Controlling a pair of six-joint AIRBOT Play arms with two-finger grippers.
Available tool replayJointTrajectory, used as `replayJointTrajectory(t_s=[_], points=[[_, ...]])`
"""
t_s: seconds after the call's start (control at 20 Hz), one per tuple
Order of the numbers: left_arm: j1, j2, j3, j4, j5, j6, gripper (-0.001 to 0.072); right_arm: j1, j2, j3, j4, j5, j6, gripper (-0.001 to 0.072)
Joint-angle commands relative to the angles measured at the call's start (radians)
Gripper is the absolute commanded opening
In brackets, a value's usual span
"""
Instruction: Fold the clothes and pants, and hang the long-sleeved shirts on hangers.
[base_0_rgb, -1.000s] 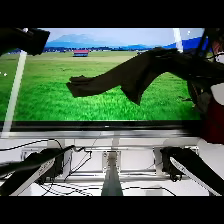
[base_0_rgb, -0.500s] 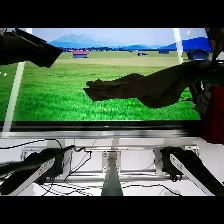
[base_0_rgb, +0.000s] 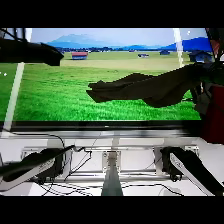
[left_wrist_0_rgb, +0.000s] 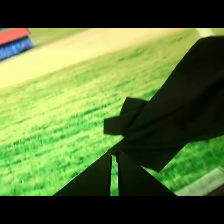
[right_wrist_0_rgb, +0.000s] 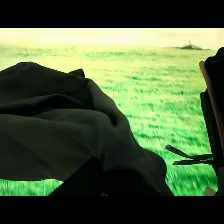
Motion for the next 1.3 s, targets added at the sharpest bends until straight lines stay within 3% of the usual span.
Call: replayJointTrajectory(t_s=[0.0, 0.05, 0.1, 0.5, 0.75, 1.0, 1.1, 1.25], points=[[0.001, -0.124, -0.041, 0.083, -0.070, 0.007, 0.0304, -0.002, 0.000, 0.001, 0.000, -0.010, 0.000, 0.0014], [0.001, -0.169, -0.042, 0.081, -0.083, 0.007, 0.0573, -0.002, 0.000, 0.001, 0.000, -0.015, 0.001, 0.0014], [0.000, -0.212, -0.042, 0.080, -0.086, 0.008, 0.0594, -0.002, 0.000, 0.001, 0.000, -0.024, 0.000, 0.0014], [-0.077, -0.454, -0.042, 0.043, -0.071, 0.287, 0.0593, -0.002, 0.000, 0.001, 0.002, -0.080, 0.001, 0.0014], [-0.142, -0.535, -0.042, 0.043, -0.019, 0.338, 0.0593, -0.002, -0.001, 0.001, 0.011, -0.087, 0.001, 0.0014], [-0.193, -0.553, -0.042, 0.047, 0.125, 0.338, 0.0555, -0.002, -0.010, 0.001, 0.021, -0.087, 0.002, 0.0014], [-0.200, -0.553, -0.042, 0.058, 0.132, 0.338, 0.0432, -0.002, -0.018, 0.001, 0.025, -0.085, 0.002, 0.0014], [-0.200, -0.554, -0.042, 0.075, 0.099, 0.338, 0.0409, -0.002, -0.028, 0.001, 0.030, -0.085, 0.002, 0.0014]])
